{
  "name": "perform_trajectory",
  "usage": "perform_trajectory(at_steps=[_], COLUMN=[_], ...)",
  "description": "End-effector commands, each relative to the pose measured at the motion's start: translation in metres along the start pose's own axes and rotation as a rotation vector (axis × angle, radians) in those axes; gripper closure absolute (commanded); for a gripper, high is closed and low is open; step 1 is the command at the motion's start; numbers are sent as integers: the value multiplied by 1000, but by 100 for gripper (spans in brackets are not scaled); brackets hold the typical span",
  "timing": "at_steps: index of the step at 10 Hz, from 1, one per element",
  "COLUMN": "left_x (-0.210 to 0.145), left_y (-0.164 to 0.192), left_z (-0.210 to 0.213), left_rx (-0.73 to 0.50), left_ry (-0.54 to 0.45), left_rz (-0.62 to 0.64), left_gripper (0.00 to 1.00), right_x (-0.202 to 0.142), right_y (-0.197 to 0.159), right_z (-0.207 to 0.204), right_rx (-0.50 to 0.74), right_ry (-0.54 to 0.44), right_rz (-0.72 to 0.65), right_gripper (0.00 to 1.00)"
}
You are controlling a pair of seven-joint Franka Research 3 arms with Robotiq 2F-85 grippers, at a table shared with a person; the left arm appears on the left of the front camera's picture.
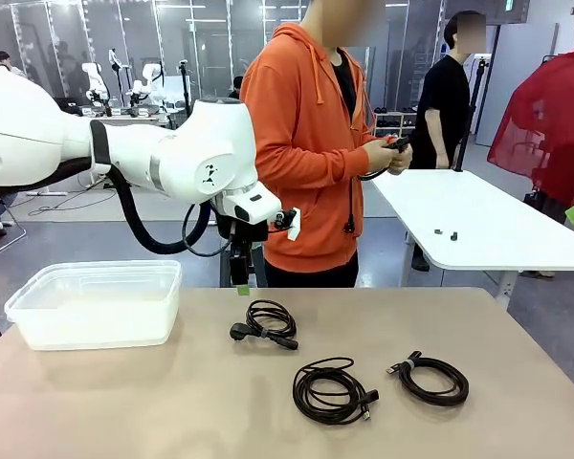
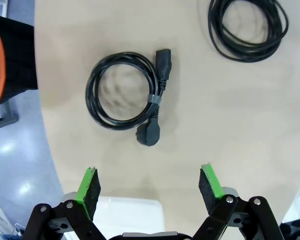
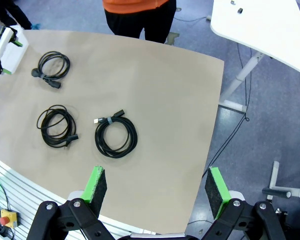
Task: Organize and store the cables.
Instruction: Place the Power Cable into the Organizing box.
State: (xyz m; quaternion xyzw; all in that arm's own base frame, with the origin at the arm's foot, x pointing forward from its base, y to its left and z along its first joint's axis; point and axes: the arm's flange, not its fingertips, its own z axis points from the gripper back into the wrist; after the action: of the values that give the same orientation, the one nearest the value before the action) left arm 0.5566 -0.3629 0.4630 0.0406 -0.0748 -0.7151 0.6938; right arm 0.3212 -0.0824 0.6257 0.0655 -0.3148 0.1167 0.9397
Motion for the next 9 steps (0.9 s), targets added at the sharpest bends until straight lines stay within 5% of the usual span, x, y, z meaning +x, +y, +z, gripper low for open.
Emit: perform_trajectory(at_steps=[1,9], left_x=[4,18], left_y=[2,11], left_z=[-12,-72], left_rx=[-26,-77], left_ry=[-17,34], left_rz=[9,-29], left_gripper=[0,0], right_x=[0,0], right_y=[0,0], right_z=[0,0], right_rx=[2,2], right_ry=[-4,-4], right_rz=[2,2], right_gripper=[0,0])
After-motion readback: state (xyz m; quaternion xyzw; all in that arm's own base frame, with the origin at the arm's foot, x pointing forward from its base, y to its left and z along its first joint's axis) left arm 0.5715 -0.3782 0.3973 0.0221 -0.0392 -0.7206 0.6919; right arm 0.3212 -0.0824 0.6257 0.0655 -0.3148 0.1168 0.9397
